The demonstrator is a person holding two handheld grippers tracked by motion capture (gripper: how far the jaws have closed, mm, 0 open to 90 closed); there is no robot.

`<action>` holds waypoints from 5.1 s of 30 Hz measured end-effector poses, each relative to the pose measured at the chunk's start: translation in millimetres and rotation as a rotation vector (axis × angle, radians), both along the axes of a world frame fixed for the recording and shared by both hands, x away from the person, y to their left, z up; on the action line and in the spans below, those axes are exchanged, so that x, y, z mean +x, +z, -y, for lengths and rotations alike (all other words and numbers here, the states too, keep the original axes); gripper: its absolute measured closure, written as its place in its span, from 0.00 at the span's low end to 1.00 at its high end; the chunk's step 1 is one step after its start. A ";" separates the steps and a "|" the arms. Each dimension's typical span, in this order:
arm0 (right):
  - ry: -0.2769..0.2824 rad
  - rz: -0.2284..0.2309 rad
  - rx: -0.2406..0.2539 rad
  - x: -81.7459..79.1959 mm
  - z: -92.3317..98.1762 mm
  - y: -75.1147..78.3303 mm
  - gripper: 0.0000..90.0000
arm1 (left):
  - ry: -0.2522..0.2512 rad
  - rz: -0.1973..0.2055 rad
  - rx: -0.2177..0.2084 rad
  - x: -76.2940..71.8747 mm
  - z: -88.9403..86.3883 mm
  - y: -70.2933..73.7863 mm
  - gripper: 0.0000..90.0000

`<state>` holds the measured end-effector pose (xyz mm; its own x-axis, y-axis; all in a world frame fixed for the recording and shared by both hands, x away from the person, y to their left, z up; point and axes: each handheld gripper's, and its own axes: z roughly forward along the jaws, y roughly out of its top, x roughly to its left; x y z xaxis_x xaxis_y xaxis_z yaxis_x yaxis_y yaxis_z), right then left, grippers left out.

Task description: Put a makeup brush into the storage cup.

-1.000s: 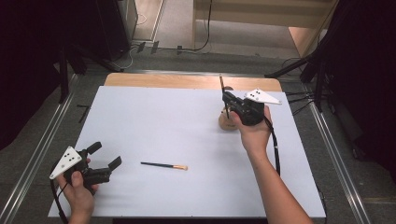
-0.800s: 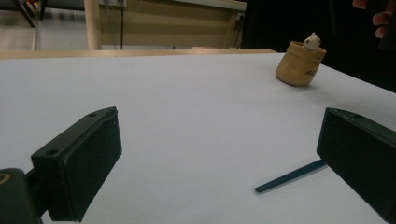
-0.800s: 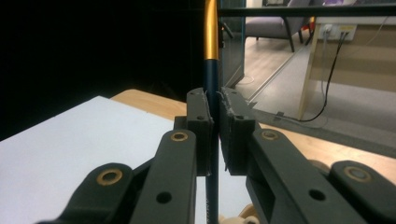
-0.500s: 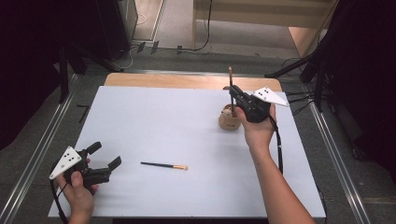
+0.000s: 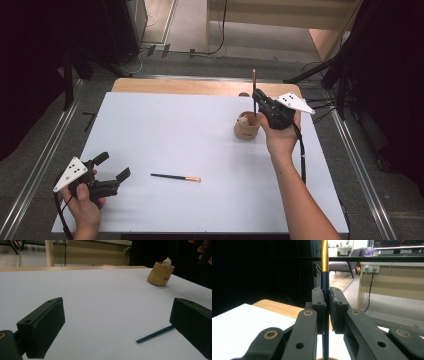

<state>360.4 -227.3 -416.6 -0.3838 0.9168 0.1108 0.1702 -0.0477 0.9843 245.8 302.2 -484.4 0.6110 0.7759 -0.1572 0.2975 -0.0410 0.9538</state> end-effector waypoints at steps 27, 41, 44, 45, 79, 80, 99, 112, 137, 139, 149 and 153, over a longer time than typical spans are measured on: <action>-0.042 -0.105 0.009 17.5 9.8 -60.0 0.94 | 0.004 -0.002 -0.003 0.3 -1.9 -0.7 0.00; -0.038 -0.149 -0.010 11.1 7.8 -73.6 0.94 | 0.002 -0.002 -0.003 0.2 -1.1 -0.7 0.00; -0.034 -0.158 -0.025 9.7 7.6 -74.4 0.94 | 0.002 -0.002 -0.003 0.5 -1.0 -1.0 0.00; -0.034 -0.158 -0.025 9.7 7.6 -74.4 0.94 | 0.002 -0.002 -0.002 0.5 -0.9 -1.0 0.00; 0.023 -0.104 -0.011 -53.6 30.4 -53.3 0.37 | 0.002 -0.002 0.010 -0.1 0.7 -0.7 0.00; 0.023 -0.104 -0.013 -56.2 30.3 -53.5 0.36 | 0.005 -0.002 0.004 -0.2 0.6 -0.7 0.00; 0.080 -0.117 -0.009 -92.3 48.0 -56.5 0.05 | -0.002 -0.002 0.018 -1.0 3.8 -0.9 0.00; 0.053 -0.114 -0.028 -109.0 60.4 -63.5 0.00 | 0.001 -0.003 0.028 -0.5 4.5 -1.9 0.00; 0.034 -0.126 -0.014 -166.6 106.7 -80.1 0.00 | 0.001 0.003 0.042 1.3 3.9 -1.1 0.00; 0.029 -0.130 -0.015 -172.2 112.0 -81.7 0.00 | 0.002 0.000 0.048 1.1 4.0 -1.4 0.00; 0.036 -0.152 -0.037 -186.3 124.1 -89.2 0.00 | -0.004 0.007 0.060 1.3 8.3 -0.3 0.00; 0.026 -0.149 -0.021 -186.3 127.7 -88.1 0.00 | -0.014 0.008 0.062 3.2 9.2 -0.3 0.00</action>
